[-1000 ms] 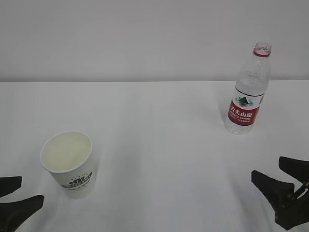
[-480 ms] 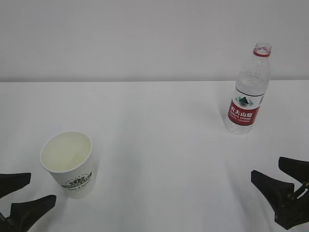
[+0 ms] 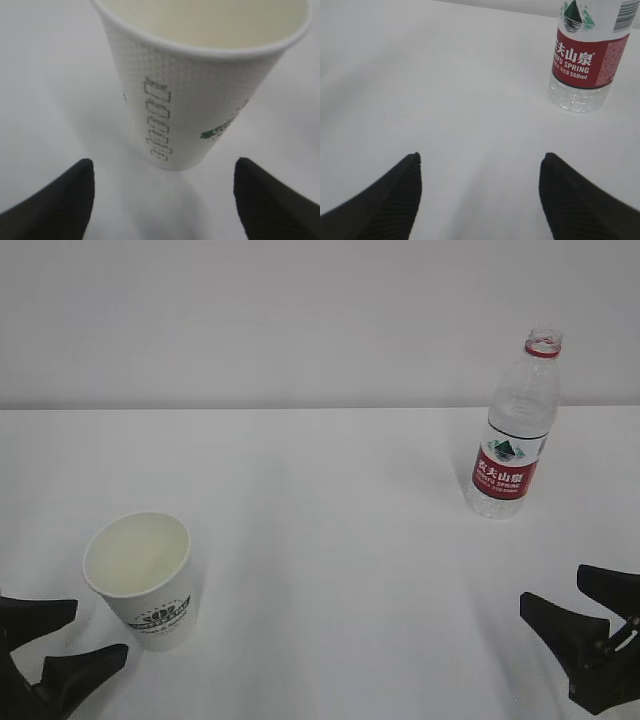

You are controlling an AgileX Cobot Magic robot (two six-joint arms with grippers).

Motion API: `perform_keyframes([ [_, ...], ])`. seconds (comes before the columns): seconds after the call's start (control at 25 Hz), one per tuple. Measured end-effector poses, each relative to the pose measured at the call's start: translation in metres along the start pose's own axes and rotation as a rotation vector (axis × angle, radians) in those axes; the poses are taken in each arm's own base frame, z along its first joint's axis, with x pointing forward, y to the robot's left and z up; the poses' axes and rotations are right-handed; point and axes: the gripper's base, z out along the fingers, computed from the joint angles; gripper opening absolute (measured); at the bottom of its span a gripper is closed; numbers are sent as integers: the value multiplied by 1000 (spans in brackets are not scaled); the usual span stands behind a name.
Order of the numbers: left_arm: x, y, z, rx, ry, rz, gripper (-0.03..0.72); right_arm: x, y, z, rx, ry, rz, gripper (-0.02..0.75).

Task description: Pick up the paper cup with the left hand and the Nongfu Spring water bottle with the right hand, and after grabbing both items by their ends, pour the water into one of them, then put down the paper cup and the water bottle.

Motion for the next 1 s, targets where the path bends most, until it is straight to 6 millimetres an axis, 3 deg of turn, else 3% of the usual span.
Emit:
perform_keyframes([
  [0.76, -12, 9, 17, 40, -56, 58, 655, 0, -1, 0, 7, 0, 6, 556],
  [1.0, -4, 8, 23, 77, -17, 43, 655, 0, -1, 0, 7, 0, 8, 556],
])
